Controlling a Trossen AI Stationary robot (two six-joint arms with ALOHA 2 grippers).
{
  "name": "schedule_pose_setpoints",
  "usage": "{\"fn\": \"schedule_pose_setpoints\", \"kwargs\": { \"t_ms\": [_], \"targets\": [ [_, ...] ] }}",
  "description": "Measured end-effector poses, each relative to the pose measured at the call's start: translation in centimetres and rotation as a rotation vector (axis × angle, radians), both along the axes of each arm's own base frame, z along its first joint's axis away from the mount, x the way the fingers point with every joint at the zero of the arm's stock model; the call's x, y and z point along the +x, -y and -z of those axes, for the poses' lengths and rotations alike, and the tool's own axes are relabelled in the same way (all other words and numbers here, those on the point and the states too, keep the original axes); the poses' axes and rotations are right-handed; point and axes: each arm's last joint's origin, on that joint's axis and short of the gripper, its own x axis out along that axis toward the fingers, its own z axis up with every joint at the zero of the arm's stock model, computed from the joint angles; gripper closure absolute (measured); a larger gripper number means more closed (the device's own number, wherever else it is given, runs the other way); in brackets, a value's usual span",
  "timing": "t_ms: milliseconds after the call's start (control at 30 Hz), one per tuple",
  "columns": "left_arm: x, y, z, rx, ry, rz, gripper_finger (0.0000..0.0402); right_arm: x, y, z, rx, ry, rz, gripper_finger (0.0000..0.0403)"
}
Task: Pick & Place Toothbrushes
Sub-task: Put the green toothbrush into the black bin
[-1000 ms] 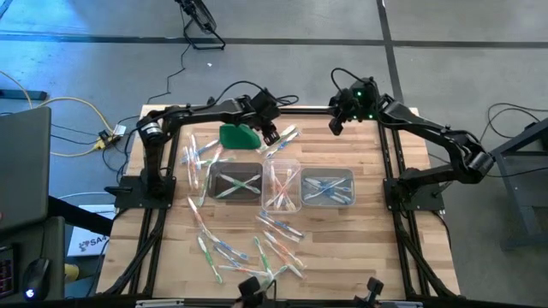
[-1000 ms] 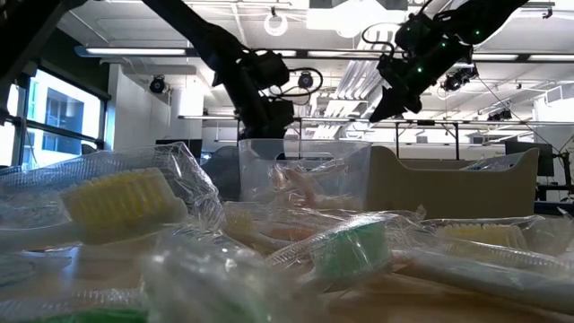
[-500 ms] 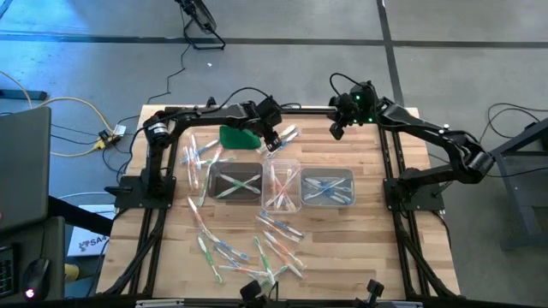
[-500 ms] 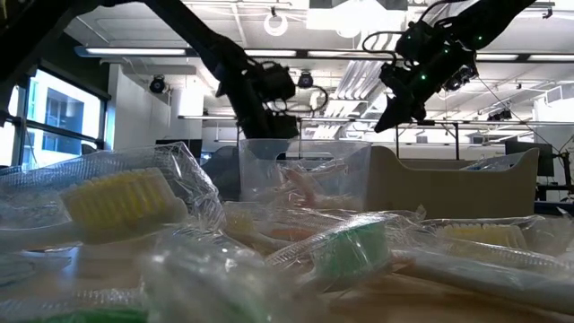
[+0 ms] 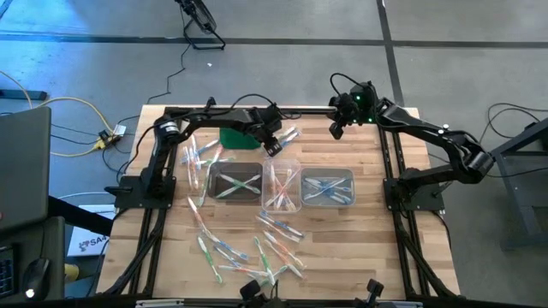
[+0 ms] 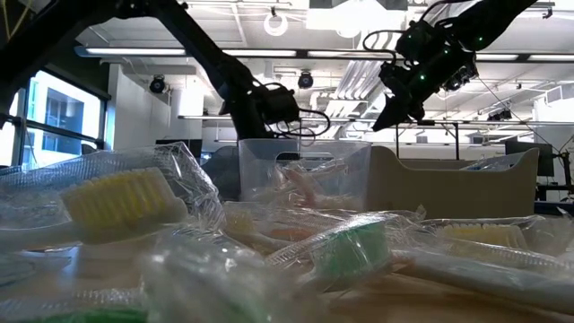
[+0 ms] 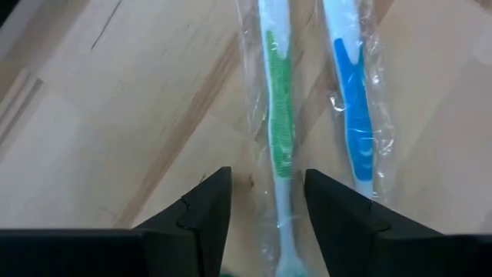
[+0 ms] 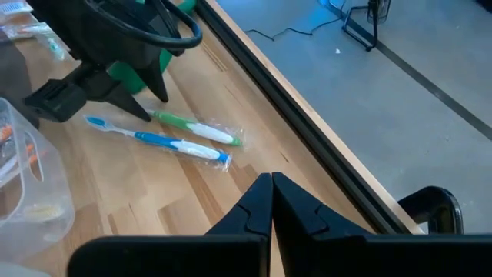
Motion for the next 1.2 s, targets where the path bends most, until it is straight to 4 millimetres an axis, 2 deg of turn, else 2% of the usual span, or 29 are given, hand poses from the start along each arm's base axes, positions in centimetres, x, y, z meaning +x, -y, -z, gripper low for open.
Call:
{"fn": "schedule_pose_setpoints", "kwargs": {
  "t_ms": [233, 333, 700, 833, 967, 1200],
  "targets": [
    [0.0, 0.0, 0.1, 0.003, -0.002, 0.000, 0.0242, 0.0, 0.0, 0.0, -0.002, 0.002, 0.001, 0.0401],
    [0.0, 0.0, 0.1, 0.006, -0.005, 0.005, 0.0255, 0.0, 0.1, -0.1, -0.008, 0.008, 0.001, 0.0401],
    [0.2, 0.0, -0.1, -0.045, 0.033, 0.027, 0.0390, 0.1, 0.1, -0.2, -0.008, 0.020, 0.005, 0.0401],
    [0.8, 0.0, -1.4, -0.061, 0.087, 0.058, 0.0397, 0.1, 0.1, -0.2, 0.003, 0.027, 0.016, 0.0401],
    [1.3, -0.5, -3.5, 0.008, 0.120, 0.103, 0.0401, 0.1, 0.1, -0.2, 0.023, 0.039, 0.034, 0.0401],
    [1.6, -1.1, -7.7, 0.074, 0.062, 0.180, 0.0401, 0.1, 0.1, -0.2, 0.026, 0.044, 0.037, 0.0401]
  ]
}}
